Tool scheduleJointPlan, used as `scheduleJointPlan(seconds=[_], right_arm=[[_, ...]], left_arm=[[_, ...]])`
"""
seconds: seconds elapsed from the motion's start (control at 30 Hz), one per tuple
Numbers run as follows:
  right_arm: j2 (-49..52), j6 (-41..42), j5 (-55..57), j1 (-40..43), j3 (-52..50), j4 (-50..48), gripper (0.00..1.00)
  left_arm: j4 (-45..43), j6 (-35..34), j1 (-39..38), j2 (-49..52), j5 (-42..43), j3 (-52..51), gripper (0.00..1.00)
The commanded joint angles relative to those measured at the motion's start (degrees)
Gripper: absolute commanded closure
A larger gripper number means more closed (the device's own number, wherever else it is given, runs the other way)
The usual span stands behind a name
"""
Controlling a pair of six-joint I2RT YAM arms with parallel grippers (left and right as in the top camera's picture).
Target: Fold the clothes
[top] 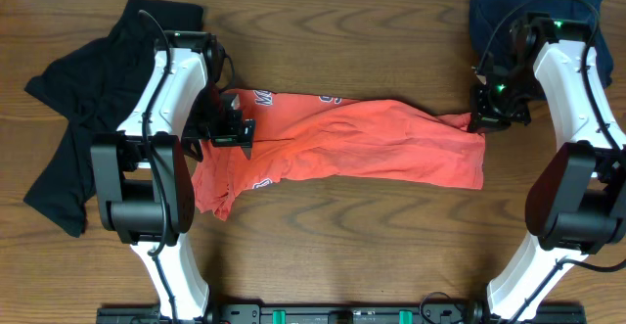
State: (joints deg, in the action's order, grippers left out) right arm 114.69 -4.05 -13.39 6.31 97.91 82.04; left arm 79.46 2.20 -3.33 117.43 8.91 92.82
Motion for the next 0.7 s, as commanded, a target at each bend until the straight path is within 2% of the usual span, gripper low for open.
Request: scheduleJointPlan(seconds=[0.0, 0.37, 0.5, 0.67], right_arm=[[-0.81, -0.81, -0.59, 0.20, -0.20, 0.72, 0.99], [-0.81, -7.41, -2.67, -2.62, -0.22, 4.72, 0.99], [-0.81, -6.05, -1.09, -3.76, -2.25, 4.31, 0.99], [-0.81, -2.32, 2.01, -2.71, -10.49, 0.11, 0.99]], left_arm=[[0.07, -2.49, 0.17, -0.98, -3.98, 0.04, 0.02], [-3.37, -3.15, 0.17, -0.98, -4.00, 0.04, 0.02], [-3.98, -3.15, 0.15, -0.96, -4.00, 0.04, 0.02], [-4.61, -3.15, 0.17, -0.96, -4.00, 0.04, 0.02]])
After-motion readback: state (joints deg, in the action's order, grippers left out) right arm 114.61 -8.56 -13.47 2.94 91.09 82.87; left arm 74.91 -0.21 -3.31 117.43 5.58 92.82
